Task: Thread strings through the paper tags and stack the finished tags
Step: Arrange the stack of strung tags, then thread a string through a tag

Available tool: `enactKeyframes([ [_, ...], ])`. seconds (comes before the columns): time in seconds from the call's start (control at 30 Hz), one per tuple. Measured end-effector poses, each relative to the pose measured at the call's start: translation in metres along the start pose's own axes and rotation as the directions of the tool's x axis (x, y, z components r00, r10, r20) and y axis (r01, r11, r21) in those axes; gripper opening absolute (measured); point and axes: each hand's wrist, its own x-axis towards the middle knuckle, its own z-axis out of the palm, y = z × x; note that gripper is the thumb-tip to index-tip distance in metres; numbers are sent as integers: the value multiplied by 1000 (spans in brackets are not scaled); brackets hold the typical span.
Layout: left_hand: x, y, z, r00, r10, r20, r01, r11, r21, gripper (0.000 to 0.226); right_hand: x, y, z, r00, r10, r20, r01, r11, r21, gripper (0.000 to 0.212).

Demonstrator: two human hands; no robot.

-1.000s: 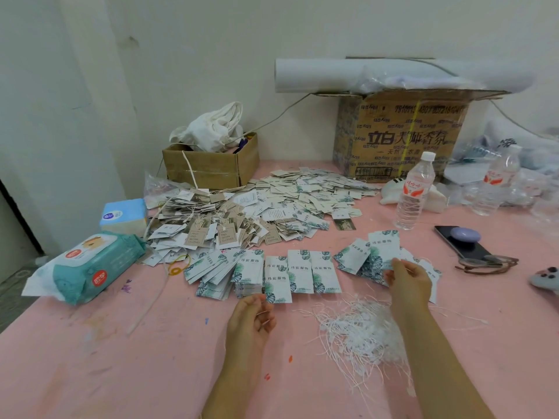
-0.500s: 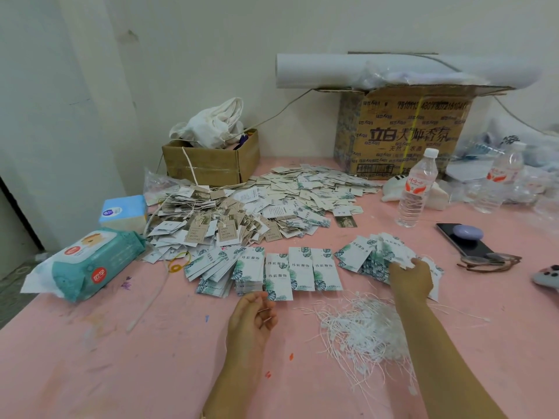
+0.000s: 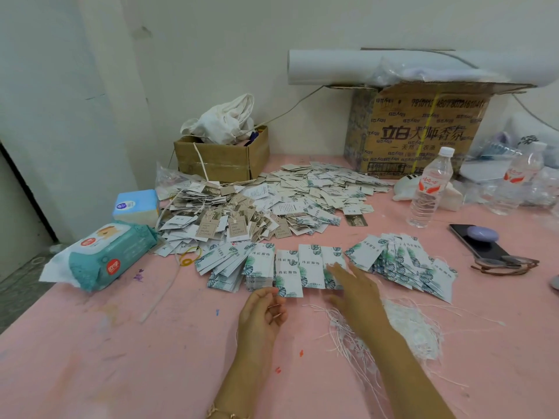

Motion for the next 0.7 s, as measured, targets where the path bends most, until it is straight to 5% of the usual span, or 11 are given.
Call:
enactKeyframes([
  [0.2,2,-1,0,1000,-8,-7,8,1000,9,20,-11,-2,-2,983,96,-157,-90,995,43,49],
  [0.37,2,0,1,1000,-17,-11,18,1000,25,21,-17,0,-11,986,90,-140,-81,994,68,46],
  [0.53,0,1,1,999,-46,-19,46,999,-4,16,-23,-5,-16,949,20,-315,24,990,136,21],
  [0.7,-2,0,3,986,-167,15,168,983,-68,16,-25,-6,-13,880,-97,-465,110,994,1,24],
])
